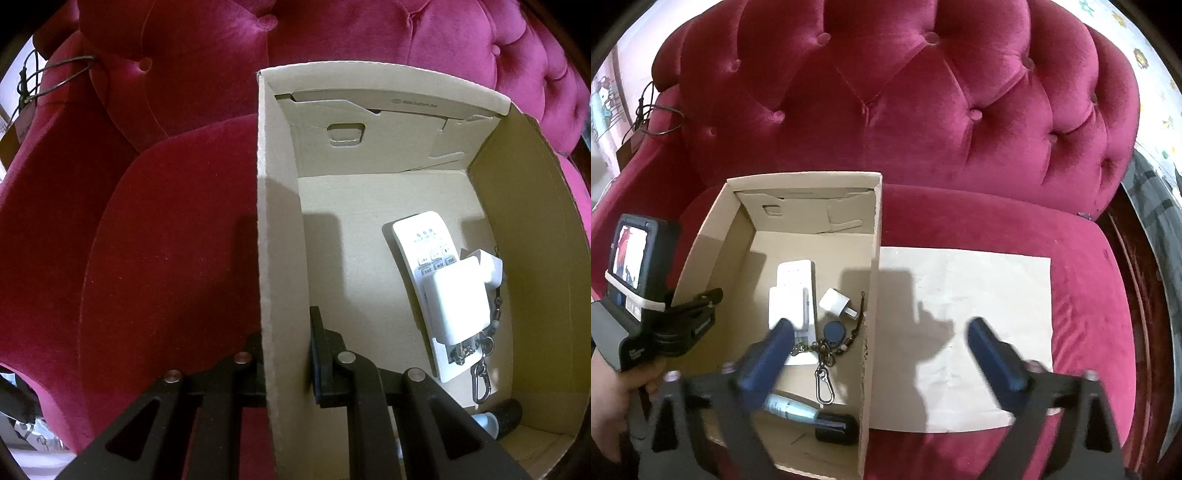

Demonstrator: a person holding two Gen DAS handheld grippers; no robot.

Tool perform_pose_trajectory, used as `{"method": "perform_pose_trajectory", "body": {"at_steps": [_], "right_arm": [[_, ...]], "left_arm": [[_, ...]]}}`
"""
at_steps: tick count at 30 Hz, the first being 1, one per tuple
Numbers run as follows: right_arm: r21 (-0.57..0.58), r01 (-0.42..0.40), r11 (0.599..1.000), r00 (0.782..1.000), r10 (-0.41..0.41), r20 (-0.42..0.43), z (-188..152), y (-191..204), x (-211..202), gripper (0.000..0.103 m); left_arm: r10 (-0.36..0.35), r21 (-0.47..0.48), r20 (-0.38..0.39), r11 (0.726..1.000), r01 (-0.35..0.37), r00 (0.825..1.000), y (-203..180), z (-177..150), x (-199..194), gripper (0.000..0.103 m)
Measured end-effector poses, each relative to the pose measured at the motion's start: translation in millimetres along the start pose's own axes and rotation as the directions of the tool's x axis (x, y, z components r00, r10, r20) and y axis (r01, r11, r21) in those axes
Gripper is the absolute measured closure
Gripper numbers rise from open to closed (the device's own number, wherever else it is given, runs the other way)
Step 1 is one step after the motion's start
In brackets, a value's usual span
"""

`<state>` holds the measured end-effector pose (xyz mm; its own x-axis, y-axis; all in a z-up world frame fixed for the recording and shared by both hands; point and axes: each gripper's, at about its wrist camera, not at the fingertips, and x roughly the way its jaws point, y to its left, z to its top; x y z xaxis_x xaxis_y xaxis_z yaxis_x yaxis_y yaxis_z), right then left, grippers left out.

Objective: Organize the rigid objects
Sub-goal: 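Release the box with the left gripper while the right gripper withdraws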

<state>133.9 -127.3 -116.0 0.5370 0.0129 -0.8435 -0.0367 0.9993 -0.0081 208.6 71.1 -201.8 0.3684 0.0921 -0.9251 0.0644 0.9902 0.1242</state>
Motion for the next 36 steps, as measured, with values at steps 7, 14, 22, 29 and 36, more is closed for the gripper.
{"method": "perform_pose_trajectory", "body": {"at_steps": [7,14,22,29,36], "right_arm": [[0.004,0.017,1.000,1.000,-0.017,0.012,-2,-4,-4,0.000],[0.024,0.013,1.000,1.000,-0.013,0.020,-2,-13,-11,0.000],[0.049,0.007,0.999,1.000,-0.009,0.026,-2,-24,-25,0.000],[0.044,-0.008,0.999,0.999,0.007,0.031,-5,-32,-47,0.000],[0.027,-0.032,0.999,0.998,0.031,0.047,-9,-39,-84,0.000]], "left_arm": [[0.031,-0.003,0.012,1.000,-0.031,0.999,-3,0,-4,0.049],[0.033,0.004,0.065,0.999,-0.033,0.997,-8,-2,-22,0.003],[0.003,-0.024,0.066,1.000,-0.002,0.998,-11,-9,-46,0.000],[0.030,-0.030,0.115,0.999,-0.026,0.993,-22,-20,-95,0.000],[0.050,-0.063,0.148,0.997,-0.041,0.988,-31,-38,-148,0.000]]}}
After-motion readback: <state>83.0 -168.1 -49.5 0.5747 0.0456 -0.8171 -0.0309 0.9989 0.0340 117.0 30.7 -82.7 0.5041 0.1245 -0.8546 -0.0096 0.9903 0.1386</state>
